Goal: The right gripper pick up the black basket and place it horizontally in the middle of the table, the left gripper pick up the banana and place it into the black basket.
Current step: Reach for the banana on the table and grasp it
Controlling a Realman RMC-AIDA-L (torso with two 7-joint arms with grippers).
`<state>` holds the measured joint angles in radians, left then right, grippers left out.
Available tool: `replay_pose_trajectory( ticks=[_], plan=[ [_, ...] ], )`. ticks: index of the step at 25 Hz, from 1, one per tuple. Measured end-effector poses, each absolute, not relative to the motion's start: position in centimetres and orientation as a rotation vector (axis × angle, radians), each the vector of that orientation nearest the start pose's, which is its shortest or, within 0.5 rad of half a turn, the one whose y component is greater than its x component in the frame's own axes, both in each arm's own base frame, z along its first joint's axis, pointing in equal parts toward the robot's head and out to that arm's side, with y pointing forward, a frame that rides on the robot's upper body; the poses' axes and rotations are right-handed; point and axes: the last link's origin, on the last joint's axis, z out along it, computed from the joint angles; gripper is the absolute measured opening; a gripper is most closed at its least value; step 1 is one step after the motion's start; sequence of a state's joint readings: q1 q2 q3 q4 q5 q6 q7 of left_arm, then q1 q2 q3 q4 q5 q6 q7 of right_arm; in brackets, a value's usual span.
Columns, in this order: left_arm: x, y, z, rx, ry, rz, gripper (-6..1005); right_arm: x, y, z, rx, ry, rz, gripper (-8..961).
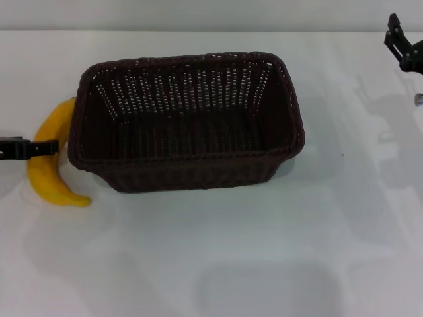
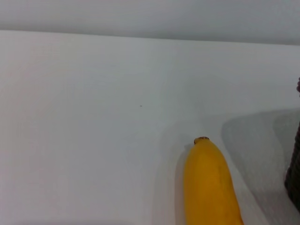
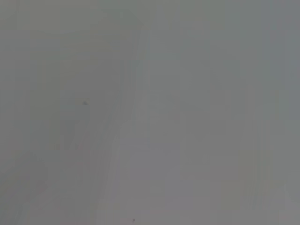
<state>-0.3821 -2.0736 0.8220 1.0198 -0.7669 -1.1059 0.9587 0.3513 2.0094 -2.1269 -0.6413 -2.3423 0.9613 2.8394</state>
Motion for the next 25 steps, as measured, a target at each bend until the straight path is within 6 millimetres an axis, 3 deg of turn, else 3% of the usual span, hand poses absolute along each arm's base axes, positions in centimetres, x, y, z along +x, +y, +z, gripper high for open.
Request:
replay_pose_trajectory(
  ticks=[25],
  plan=[
    [-34.5,35.6,5.3,-2.084,-1.223,-0.091,818,26.2,36.1,-0.3,-1.583,0.289,0.641,812]
  ],
)
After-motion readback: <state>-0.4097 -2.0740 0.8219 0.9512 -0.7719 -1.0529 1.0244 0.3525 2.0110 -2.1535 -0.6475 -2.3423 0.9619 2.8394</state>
